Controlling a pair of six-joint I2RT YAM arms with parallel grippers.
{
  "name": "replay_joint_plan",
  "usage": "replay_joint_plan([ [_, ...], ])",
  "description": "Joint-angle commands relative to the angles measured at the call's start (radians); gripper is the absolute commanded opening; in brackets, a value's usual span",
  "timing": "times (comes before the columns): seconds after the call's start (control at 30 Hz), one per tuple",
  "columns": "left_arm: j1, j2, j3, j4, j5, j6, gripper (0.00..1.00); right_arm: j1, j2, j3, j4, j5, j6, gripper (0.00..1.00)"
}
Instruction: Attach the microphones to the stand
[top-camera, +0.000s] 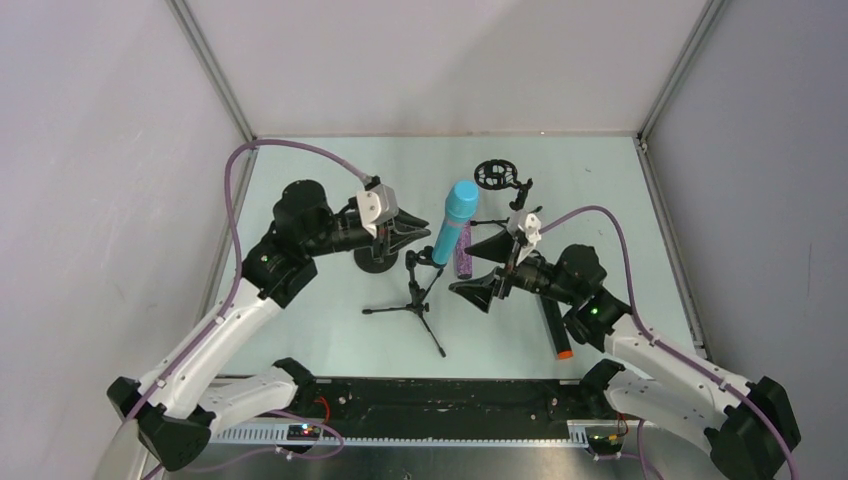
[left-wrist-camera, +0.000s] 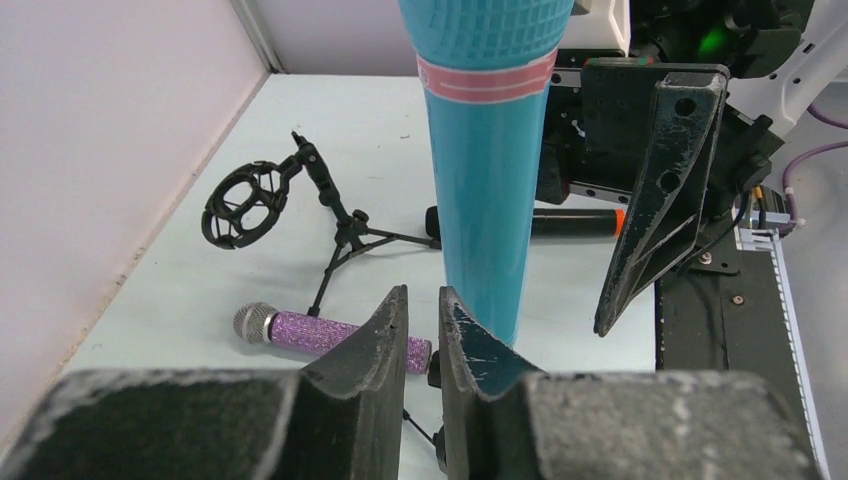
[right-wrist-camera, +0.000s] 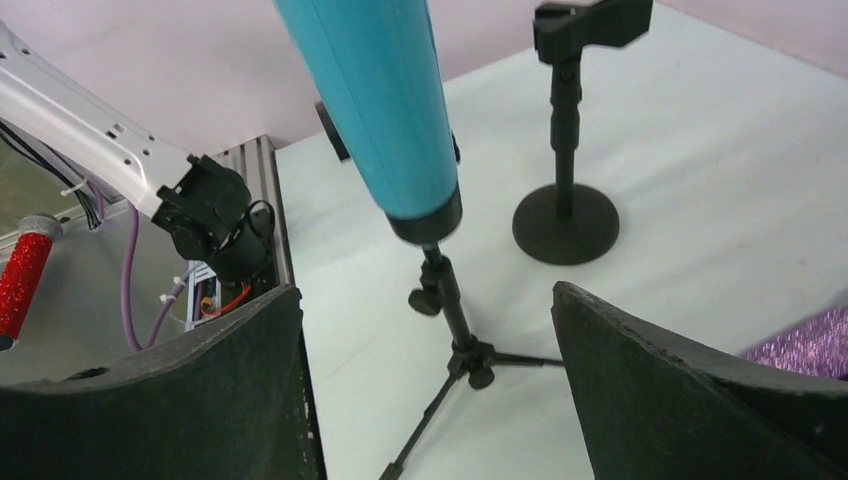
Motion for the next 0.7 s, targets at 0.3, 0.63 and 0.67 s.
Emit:
replay_joint_plan([
  [0.3,0.004,0.001,-0.096,-0.027,-0.053,0.003,0.16,0.000,-0.135,-0.132,-0.024,0.095,0.040,0.99],
  [0.63,-0.002,0.023,-0.109,-0.027,-0.073,-0.003,0.10,-0.001,-0.155,-0.138,-0.026,0.102,0.043,0.99],
  [0.67,-0.002,0.021,-0.109,-0.027,-0.076,-0.020,0.10,-0.001,-0.159,-0.138,-0.030,0.104,0.043,0.99],
])
